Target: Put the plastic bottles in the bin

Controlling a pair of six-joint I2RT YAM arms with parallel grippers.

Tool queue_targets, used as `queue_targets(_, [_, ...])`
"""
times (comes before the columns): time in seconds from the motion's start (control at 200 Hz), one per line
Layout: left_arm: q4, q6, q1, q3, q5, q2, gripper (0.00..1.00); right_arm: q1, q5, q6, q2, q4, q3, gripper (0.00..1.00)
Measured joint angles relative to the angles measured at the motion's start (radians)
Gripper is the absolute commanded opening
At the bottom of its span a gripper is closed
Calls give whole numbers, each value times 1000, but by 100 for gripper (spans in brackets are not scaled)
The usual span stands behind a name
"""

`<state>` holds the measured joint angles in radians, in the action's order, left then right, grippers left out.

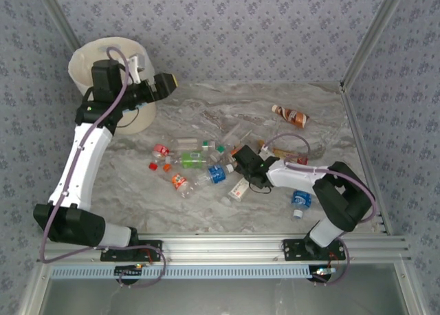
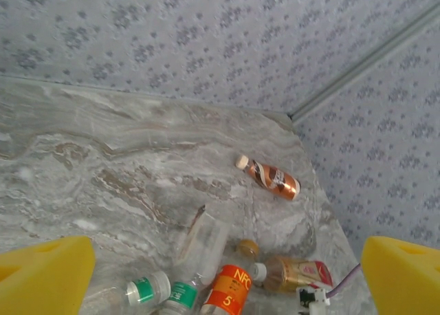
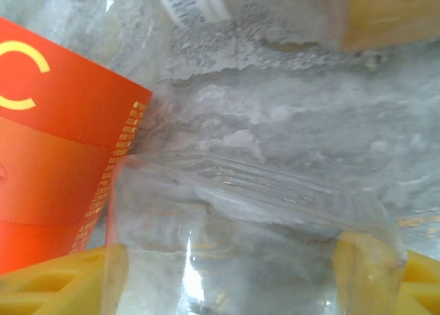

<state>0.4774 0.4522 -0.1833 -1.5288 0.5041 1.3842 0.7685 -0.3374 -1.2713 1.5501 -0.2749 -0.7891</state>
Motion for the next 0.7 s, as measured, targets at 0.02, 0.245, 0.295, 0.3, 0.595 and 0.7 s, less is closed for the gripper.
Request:
queue_targets(0.02, [0,-4,-5,1,1,2,100,0,-6,0,-11,1,8,56])
queue_targets(0.245, [-11,-50,-47,8,31,14,100,10,-48,114,-145,88,80,49])
queue_targets(0.295, [-16,-60,-71,17,43,14,99,14,-49,156,-182,124,92,48])
queue_targets(0.3, [-16,-62,-75,18,44,14,99,14,-49,163,-188,127,92,48])
queue_targets(0.595, [-28,-158,-268,110,80,14,99,-51,8,343,-351,355,86,49])
queue_targets(0.7, [-34,-172,-304,168,91,14,100,-99,57,365,-366,439,60,49])
